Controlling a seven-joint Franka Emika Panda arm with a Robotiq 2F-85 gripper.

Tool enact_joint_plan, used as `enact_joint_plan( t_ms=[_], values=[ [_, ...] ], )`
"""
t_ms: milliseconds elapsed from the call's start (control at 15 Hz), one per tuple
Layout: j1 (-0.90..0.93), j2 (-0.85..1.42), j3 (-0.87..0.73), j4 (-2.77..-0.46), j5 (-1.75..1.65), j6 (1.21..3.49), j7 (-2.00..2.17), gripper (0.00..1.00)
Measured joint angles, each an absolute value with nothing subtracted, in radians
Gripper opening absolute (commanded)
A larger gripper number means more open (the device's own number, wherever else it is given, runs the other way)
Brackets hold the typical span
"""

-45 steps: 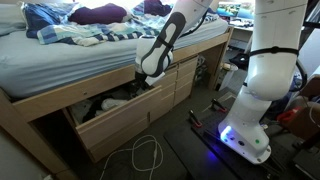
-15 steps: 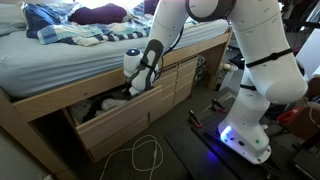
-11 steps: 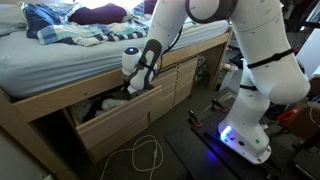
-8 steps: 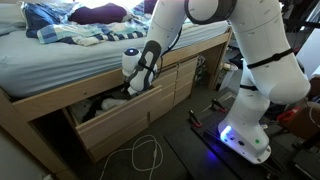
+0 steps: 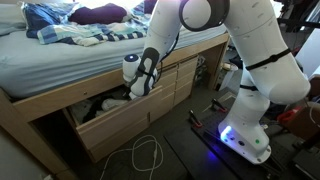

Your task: Open the drawer on the left

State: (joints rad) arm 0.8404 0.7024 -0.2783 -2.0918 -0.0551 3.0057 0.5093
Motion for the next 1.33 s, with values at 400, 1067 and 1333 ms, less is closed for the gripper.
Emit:
enact_joint_plan(
  t_ms=[400, 1067, 1333],
  values=[
    [0.787, 0.703, -0.21, -2.07, -0.055, 2.97, 0.427, 0.0],
    [0.6, 0.653, 0.025, -2.059, -0.056, 2.69, 0.332, 0.0],
    [0.514, 0.644, 0.127, -2.071, -0.055, 2.674, 0.22, 0.0]
  ],
)
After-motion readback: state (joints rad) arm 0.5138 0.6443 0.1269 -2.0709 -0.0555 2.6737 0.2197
